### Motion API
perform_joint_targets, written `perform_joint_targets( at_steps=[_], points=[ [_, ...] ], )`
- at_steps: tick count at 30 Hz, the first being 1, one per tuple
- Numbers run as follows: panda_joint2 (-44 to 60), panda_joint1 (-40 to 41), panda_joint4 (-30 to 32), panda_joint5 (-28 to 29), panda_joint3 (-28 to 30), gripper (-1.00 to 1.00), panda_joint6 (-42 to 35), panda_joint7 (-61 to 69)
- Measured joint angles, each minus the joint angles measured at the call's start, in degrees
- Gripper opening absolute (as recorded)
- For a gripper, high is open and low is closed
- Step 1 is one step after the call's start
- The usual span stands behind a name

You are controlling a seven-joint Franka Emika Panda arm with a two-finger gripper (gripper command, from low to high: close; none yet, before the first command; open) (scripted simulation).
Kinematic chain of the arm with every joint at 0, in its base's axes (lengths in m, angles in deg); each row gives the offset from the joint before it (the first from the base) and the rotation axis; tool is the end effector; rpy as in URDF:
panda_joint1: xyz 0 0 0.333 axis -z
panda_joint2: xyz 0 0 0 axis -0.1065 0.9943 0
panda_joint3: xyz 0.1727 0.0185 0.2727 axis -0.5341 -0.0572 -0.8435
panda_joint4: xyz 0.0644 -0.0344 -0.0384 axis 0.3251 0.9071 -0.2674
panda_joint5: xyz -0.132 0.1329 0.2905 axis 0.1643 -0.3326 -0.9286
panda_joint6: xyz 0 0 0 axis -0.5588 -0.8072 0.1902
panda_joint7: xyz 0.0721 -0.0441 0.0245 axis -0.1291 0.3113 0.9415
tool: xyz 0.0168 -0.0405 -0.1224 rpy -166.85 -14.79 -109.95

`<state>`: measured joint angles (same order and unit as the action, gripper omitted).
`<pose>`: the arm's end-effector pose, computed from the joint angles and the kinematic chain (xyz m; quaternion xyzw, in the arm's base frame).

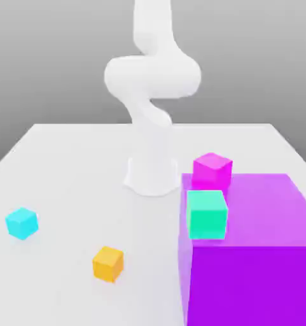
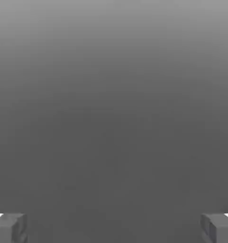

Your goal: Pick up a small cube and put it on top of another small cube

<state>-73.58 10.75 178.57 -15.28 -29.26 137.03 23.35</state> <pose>0.3398 -0.0325 0.6561 -0.8218 0.4464 -0.3238 0.1433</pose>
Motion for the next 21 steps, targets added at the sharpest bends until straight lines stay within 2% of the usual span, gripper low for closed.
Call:
perform_joint_targets(
  at_steps=[8, 15, 21],
  points=[
    [16.95, 15.32, 8.22, 0.48, 3.08, 0.00, 9.87, -21.44],
    [31.12, 25.81, 15.18, 0.87, 8.32, 0.00, 18.17, -39.44],
    [43.48, 35.45, 21.13, -2.54, 13.38, 0.00, 25.25, -52.18]
  ],
)
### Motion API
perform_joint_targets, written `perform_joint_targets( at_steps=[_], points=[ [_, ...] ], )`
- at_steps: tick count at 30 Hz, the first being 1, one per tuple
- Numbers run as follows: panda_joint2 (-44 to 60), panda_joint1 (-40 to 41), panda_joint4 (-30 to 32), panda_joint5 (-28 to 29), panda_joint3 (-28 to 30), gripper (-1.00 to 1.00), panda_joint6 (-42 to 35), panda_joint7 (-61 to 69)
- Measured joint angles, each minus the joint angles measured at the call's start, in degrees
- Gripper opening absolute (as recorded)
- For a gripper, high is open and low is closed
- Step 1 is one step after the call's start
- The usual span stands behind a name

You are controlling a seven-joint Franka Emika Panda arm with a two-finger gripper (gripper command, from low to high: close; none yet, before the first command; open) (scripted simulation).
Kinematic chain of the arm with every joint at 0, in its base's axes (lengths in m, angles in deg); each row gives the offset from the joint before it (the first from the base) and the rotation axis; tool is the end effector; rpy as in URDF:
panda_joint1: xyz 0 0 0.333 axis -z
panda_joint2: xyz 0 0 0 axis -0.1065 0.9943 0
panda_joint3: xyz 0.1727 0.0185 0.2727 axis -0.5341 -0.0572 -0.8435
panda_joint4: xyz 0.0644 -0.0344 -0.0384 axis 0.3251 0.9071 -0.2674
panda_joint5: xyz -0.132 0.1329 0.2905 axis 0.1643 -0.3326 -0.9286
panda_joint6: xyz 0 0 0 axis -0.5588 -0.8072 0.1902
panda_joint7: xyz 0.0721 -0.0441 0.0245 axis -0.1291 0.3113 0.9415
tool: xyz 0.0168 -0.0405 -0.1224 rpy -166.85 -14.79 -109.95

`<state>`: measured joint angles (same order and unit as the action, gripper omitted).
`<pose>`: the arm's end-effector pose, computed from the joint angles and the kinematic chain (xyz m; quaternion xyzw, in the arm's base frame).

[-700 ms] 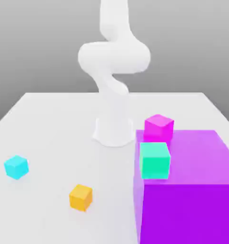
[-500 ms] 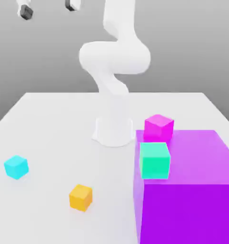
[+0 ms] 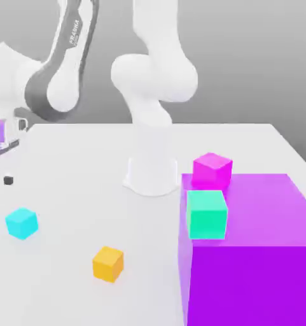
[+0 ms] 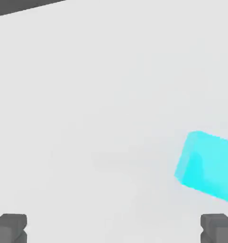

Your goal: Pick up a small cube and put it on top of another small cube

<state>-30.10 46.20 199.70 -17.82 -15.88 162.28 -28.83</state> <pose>0.2283 -0.3192 0.2472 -0.1703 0.9852 -0.0161 0.0108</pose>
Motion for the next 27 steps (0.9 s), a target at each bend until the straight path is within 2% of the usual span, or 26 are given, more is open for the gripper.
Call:
perform_joint_targets(
  at_steps=[3, 7, 8, 16, 21, 27],
  points=[
    [6.32, 1.45, 0.25, -4.30, -1.71, 0.00, 4.45, 0.46],
    [14.63, 5.87, -1.21, -9.47, -7.25, 0.00, 11.02, 4.04],
    [15.71, 6.58, -1.42, -9.99, -8.07, -1.00, 11.91, 4.43],
    [14.10, 5.90, -1.08, -8.84, -7.14, -1.00, 10.72, 3.51],
    [4.28, 3.55, 0.83, -1.70, -3.23, -1.00, 2.94, -1.90],
    [-7.99, -6.44, -1.91, -1.69, -9.74, -1.00, -11.16, -16.77]
  ],
)
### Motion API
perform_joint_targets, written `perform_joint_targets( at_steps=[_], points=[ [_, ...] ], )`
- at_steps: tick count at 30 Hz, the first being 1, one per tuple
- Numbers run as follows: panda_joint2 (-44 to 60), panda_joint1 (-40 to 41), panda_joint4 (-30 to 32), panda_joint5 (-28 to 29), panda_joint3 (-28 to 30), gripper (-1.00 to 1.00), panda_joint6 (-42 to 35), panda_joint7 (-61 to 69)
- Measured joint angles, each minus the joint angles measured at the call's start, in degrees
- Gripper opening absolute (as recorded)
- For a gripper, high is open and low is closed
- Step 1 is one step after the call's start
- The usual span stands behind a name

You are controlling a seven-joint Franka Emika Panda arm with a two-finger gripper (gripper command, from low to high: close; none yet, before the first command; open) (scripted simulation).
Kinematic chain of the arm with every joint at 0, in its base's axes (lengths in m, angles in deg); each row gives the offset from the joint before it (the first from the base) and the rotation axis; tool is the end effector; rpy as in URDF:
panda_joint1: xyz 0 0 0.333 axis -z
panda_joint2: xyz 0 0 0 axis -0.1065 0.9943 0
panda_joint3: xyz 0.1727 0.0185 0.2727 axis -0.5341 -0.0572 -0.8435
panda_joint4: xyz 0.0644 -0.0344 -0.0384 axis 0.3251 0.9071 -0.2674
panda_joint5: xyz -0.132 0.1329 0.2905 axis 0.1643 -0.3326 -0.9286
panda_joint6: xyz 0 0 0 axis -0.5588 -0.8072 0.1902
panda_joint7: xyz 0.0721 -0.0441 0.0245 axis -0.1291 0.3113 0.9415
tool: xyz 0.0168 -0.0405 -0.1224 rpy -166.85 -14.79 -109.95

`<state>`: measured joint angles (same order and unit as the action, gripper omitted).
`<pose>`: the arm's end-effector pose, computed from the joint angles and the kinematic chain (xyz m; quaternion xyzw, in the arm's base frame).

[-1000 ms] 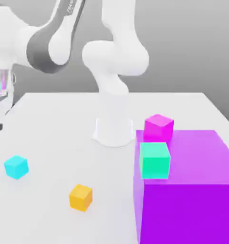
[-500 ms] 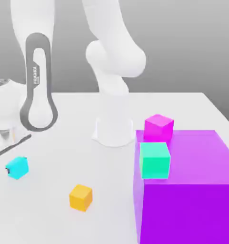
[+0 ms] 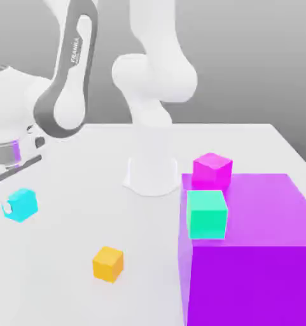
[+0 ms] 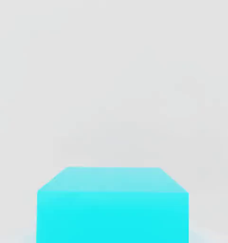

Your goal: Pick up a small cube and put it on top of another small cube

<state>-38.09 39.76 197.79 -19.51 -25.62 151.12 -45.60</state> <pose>0.3070 -0.2391 0.2940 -0.1546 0.9877 0.0099 0.0220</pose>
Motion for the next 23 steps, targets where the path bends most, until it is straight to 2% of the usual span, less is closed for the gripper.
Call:
perform_joint_targets(
  at_steps=[15, 19, 20, 23],
  points=[
    [-28.13, -21.68, -8.70, -9.22, -25.95, -1.00, -35.82, -37.20],
    [-27.12, -23.43, -4.14, -10.79, -29.34, -1.00, -30.30, -39.63],
    [-26.54, -23.59, -2.96, -10.99, -29.75, 1.00, -28.55, -39.76],
    [-26.54, -23.59, -2.96, -10.99, -29.75, 1.00, -28.55, -39.76]
  ],
)
